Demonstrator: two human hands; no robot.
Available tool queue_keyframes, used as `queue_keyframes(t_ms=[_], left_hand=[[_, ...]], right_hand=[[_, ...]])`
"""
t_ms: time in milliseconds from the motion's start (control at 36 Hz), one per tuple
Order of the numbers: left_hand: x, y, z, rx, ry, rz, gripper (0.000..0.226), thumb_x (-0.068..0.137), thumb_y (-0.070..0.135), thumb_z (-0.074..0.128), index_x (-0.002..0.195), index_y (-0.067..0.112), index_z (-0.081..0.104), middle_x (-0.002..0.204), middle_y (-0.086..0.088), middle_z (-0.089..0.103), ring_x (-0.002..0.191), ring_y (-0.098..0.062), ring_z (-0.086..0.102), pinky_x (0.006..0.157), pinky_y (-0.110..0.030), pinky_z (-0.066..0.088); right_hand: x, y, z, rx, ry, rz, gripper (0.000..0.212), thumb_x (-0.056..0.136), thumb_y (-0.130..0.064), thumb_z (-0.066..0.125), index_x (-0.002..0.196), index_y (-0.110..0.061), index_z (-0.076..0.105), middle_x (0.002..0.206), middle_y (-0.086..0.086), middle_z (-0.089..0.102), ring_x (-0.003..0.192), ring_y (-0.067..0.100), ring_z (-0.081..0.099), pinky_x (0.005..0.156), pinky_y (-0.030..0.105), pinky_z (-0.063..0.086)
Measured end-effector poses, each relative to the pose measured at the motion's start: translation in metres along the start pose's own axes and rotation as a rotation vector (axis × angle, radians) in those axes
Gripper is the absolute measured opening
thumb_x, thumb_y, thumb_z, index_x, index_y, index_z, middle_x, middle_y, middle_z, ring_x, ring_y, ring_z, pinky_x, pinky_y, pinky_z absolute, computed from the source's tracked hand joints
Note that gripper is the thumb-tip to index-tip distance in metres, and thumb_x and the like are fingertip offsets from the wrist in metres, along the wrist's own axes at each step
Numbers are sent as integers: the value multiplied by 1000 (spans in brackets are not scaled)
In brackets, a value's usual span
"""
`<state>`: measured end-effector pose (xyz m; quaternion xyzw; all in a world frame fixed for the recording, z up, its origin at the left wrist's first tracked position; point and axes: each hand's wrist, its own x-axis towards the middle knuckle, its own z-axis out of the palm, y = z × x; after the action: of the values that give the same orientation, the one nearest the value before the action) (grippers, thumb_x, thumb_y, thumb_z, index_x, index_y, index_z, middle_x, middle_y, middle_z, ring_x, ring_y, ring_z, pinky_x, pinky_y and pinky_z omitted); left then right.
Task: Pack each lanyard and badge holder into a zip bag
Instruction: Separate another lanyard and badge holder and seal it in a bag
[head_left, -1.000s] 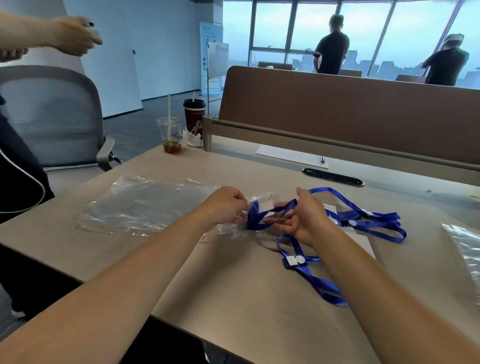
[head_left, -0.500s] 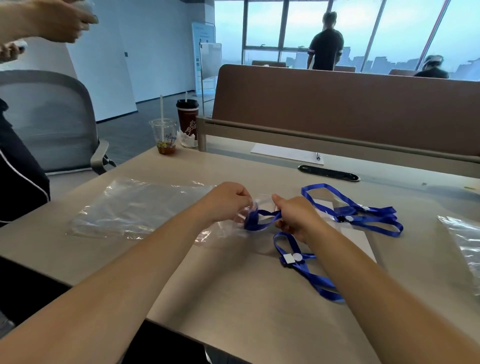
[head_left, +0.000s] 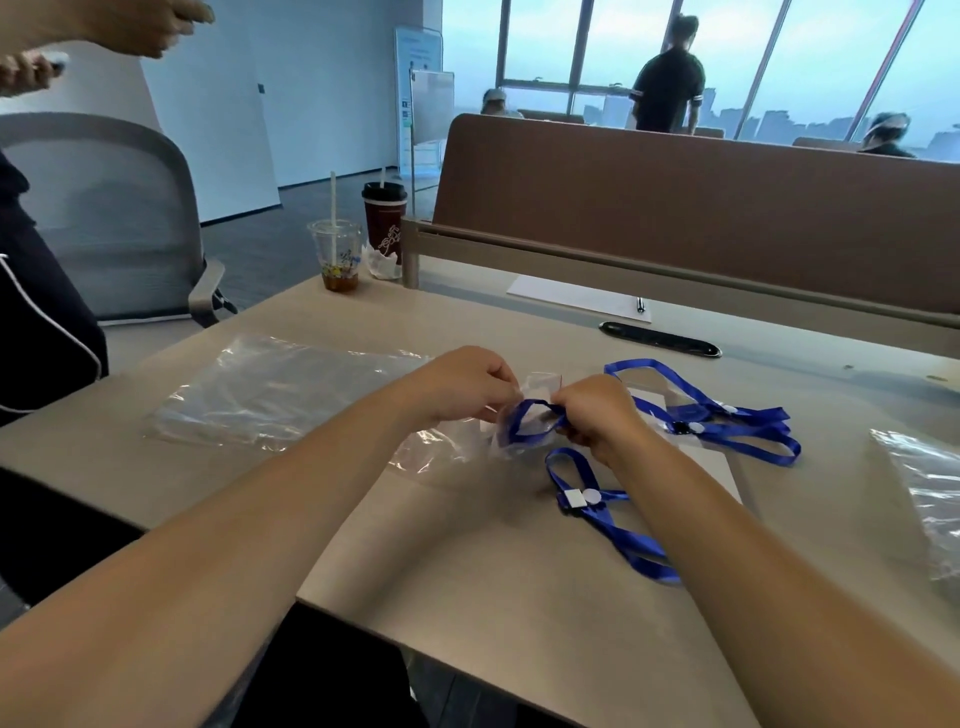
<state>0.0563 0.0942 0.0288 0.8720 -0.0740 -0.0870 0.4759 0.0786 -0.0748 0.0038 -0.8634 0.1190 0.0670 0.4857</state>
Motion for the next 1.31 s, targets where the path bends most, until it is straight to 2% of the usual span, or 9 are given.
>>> queue_keyframes(t_ms=[111, 222, 444, 556, 778, 972, 1083, 1194, 1306], left_hand=[[-9, 5, -6, 231, -9, 3, 31, 88, 39, 68, 96, 9, 68, 96, -9, 69, 82, -21, 64, 76, -36, 54], [-22, 13, -9, 322, -49, -41, 36, 91, 44, 63, 94, 9, 67, 85, -3, 66, 72, -16, 58, 63, -26, 46], [-41, 20, -11, 275, -95, -113, 18, 94, 10, 53, 98, 0, 68, 90, -12, 71, 71, -18, 69, 54, -26, 54], [-46, 21, -10, 248, -43, -164, 12, 94, 3, 53, 99, 4, 64, 91, -13, 70, 74, -24, 71, 62, -32, 60], [-48, 20, -10, 112, 126, -133, 12, 97, 5, 48, 98, 6, 60, 98, -14, 67, 83, -26, 67, 87, -43, 59], [-49, 18, -17, 50, 266, -72, 22, 89, 20, 67, 94, -1, 62, 90, -18, 73, 85, -30, 73, 89, -48, 57], [-51, 21, -25, 155, 271, -45, 35, 83, 37, 76, 104, 11, 63, 99, -5, 70, 93, -22, 67, 89, -40, 55], [-50, 21, -34, 169, 329, -10, 41, 81, 32, 78, 115, 17, 58, 112, -2, 63, 98, -20, 60, 77, -30, 46], [-47, 23, -38, 177, 392, 13, 30, 85, 21, 76, 108, 16, 58, 103, -4, 69, 94, -22, 65, 74, -31, 50]], right_hand=[[-2, -5, -3, 23, 38, 16, 19, 96, -14, 56, 93, 0, 68, 78, 12, 66, 62, 18, 56, 53, 25, 44], [-8, -11, -7, 102, 31, 30, 17, 94, -8, 54, 84, 1, 66, 82, 17, 70, 67, 22, 60, 58, 27, 47], [-33, -20, -13, 219, 6, 33, 14, 97, -6, 52, 94, 2, 62, 74, 16, 69, 58, 21, 67, 56, 24, 55], [-48, -23, -19, 310, -65, 70, 13, 97, -1, 46, 95, 4, 58, 81, 21, 72, 58, 25, 72, 55, 28, 60], [-54, -21, -31, 134, 6, 33, 13, 94, -8, 48, 93, -3, 59, 80, 14, 67, 59, 17, 56, 51, 23, 42], [-50, -24, -34, 152, 121, -36, 8, 85, -11, 58, 88, -4, 62, 87, 13, 59, 79, 26, 62, 61, 31, 50], [-49, -24, -39, 207, 130, -77, 12, 89, -11, 60, 97, -2, 63, 90, 10, 60, 88, 24, 63, 86, 37, 59], [-52, -30, -45, 218, 145, -156, 10, 91, -11, 57, 92, -5, 64, 87, 9, 63, 78, 21, 62, 81, 39, 56], [-52, -34, -46, 308, 169, -184, 15, 92, -14, 58, 97, -4, 69, 89, 9, 68, 85, 23, 67, 82, 38, 57]])
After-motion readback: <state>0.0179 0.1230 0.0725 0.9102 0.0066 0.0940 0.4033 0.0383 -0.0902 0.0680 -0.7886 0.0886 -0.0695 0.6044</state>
